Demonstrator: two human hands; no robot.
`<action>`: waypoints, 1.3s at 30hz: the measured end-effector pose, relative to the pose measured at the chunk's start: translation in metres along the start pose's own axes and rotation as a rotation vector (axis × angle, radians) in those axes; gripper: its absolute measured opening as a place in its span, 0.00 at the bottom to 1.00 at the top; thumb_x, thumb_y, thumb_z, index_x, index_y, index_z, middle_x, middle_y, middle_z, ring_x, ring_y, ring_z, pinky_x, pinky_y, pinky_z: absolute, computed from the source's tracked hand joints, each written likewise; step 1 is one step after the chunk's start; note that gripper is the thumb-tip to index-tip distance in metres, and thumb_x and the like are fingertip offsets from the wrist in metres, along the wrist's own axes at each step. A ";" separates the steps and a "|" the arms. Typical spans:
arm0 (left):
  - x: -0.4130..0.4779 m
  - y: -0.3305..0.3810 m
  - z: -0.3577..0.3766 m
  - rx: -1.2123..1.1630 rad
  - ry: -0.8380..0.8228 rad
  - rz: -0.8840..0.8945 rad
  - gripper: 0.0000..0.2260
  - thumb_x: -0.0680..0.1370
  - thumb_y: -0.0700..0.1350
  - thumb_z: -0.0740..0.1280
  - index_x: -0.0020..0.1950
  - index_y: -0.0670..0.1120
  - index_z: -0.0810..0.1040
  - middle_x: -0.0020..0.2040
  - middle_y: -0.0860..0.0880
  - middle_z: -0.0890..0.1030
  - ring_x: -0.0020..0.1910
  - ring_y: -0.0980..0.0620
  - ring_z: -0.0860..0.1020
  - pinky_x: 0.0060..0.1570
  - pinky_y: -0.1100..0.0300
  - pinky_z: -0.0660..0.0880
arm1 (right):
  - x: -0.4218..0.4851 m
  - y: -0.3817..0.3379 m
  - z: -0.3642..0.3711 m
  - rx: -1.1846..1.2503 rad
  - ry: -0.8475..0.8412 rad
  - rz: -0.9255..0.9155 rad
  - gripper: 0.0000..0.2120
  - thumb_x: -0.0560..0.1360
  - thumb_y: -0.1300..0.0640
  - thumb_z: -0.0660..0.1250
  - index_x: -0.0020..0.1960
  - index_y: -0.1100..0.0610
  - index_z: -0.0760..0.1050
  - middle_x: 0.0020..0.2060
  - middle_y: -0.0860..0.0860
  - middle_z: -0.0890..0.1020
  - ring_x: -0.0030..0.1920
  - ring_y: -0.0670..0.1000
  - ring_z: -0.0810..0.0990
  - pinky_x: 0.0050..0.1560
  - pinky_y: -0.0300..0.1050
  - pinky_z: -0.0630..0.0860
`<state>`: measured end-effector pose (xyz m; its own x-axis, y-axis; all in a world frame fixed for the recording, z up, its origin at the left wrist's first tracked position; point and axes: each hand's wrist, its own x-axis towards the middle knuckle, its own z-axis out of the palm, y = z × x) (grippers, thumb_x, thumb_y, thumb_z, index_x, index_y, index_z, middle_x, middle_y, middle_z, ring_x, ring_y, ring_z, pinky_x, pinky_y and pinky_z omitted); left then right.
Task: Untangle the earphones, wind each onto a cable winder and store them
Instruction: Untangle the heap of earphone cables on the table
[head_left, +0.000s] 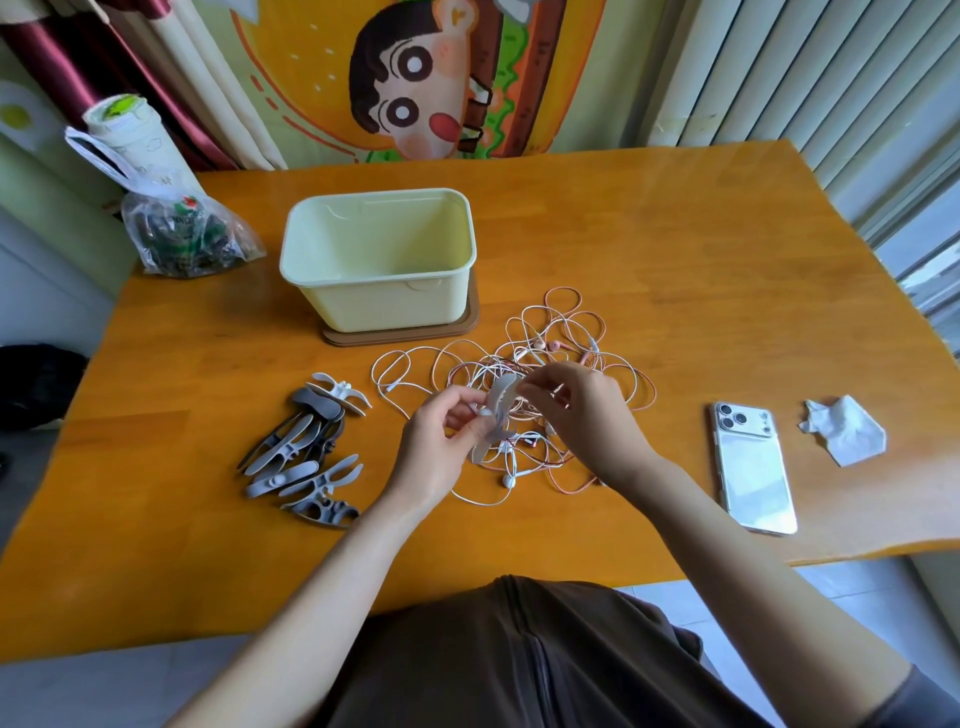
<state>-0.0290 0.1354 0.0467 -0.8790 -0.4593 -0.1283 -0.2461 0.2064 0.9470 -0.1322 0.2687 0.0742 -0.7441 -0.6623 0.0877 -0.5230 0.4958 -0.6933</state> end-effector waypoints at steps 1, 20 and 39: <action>-0.001 0.001 0.000 -0.012 -0.011 -0.011 0.07 0.77 0.39 0.67 0.52 0.50 0.76 0.42 0.53 0.77 0.43 0.56 0.76 0.41 0.66 0.75 | 0.000 0.000 0.001 0.003 0.004 0.001 0.06 0.77 0.58 0.66 0.51 0.59 0.80 0.40 0.45 0.78 0.36 0.36 0.72 0.38 0.26 0.69; -0.001 0.001 -0.012 0.029 -0.223 0.032 0.15 0.78 0.36 0.66 0.54 0.57 0.75 0.51 0.49 0.75 0.50 0.53 0.76 0.47 0.70 0.73 | 0.004 0.010 -0.011 0.021 -0.057 0.030 0.04 0.74 0.62 0.69 0.48 0.60 0.81 0.38 0.46 0.78 0.34 0.37 0.74 0.38 0.26 0.68; 0.003 0.005 -0.007 0.348 -0.346 0.026 0.09 0.78 0.40 0.66 0.54 0.52 0.76 0.54 0.51 0.73 0.49 0.53 0.73 0.43 0.69 0.68 | 0.011 -0.005 0.000 -0.080 -0.209 -0.008 0.05 0.73 0.62 0.68 0.47 0.58 0.82 0.43 0.51 0.84 0.44 0.49 0.80 0.45 0.39 0.73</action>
<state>-0.0296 0.1293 0.0527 -0.9563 -0.1485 -0.2520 -0.2922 0.5176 0.8042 -0.1376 0.2594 0.0782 -0.6419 -0.7643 -0.0627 -0.5661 0.5275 -0.6334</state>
